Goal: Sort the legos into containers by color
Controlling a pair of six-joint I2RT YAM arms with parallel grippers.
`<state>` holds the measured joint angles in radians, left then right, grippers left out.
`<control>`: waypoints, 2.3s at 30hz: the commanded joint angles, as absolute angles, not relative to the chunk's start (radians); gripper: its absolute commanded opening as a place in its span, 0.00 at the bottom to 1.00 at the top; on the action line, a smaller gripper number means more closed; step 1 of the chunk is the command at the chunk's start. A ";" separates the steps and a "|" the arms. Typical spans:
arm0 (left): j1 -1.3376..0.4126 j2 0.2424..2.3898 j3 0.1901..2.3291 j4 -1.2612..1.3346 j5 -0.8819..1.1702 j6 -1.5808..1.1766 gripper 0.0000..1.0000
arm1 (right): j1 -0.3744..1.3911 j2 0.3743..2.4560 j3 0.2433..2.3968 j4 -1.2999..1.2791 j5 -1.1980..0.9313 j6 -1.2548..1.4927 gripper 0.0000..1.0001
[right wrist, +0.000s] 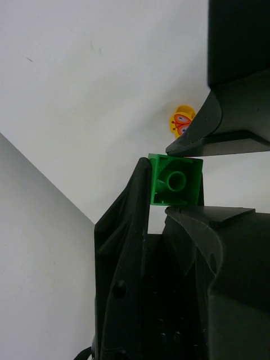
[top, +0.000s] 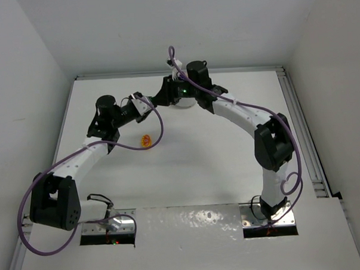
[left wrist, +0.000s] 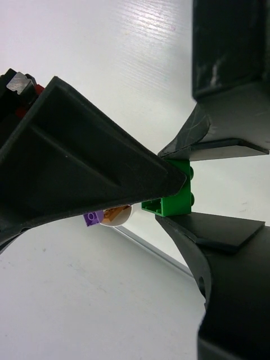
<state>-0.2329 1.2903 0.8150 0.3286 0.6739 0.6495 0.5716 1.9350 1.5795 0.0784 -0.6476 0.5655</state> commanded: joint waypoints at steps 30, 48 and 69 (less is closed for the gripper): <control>-0.196 1.304 0.844 0.046 -0.020 0.213 1.00 | 0.580 2.240 2.008 -0.236 0.301 0.360 0.00; -0.184 1.308 0.824 0.094 -0.020 0.216 1.00 | 0.614 2.260 1.921 -0.101 0.451 0.433 0.00; -0.166 1.308 0.805 0.106 -0.026 0.210 1.00 | 0.623 2.301 1.884 -0.037 0.545 0.494 0.00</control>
